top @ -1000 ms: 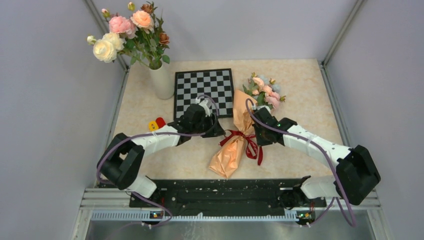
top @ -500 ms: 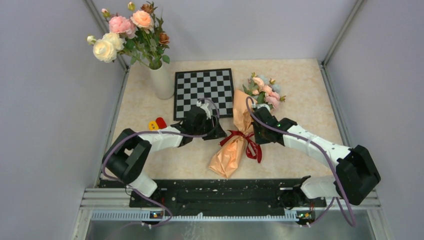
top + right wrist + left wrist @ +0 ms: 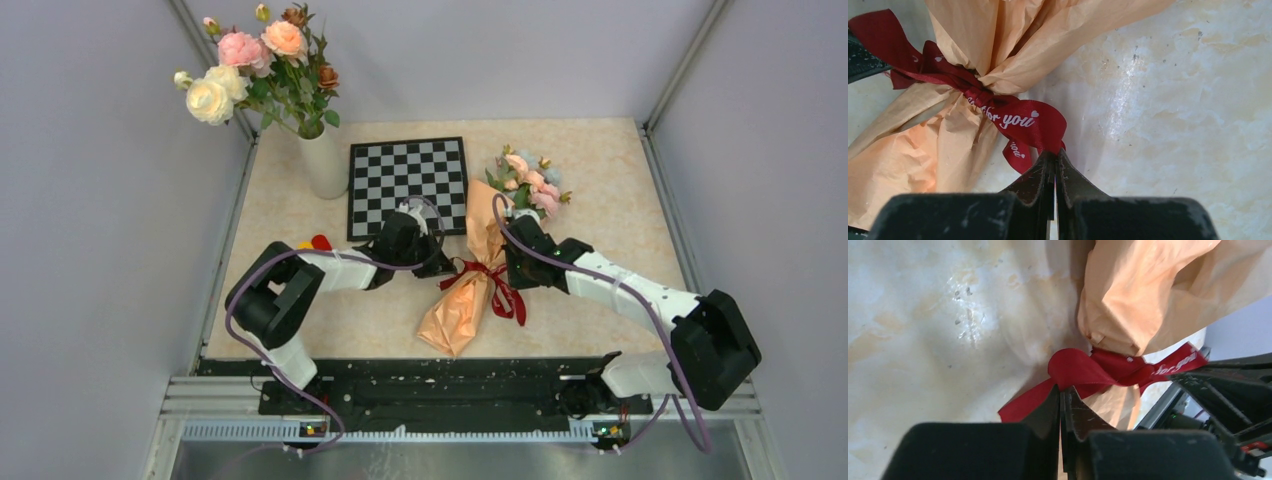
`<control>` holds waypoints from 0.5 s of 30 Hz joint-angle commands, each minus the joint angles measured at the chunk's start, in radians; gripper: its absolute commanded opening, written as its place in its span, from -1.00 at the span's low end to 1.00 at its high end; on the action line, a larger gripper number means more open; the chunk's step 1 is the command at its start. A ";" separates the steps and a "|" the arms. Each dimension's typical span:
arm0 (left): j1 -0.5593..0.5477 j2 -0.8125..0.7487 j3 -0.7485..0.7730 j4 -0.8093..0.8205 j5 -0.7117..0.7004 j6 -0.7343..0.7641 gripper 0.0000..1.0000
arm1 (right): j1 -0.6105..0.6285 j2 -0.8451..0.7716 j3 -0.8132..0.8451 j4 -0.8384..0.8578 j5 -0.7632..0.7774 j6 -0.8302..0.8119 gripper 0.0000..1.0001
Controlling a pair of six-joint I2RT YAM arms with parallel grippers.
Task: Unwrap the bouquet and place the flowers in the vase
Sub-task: Untie the ribbon from the wrapping paper.
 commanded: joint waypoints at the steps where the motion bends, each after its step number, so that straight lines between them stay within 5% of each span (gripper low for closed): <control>1: -0.002 -0.025 0.049 0.094 -0.006 -0.018 -1.00 | 0.013 -0.011 -0.013 0.029 0.005 0.016 -1.00; 15: 0.000 -0.021 0.181 0.121 -0.002 0.038 -1.00 | 0.013 -0.028 -0.099 0.071 0.037 0.033 -1.00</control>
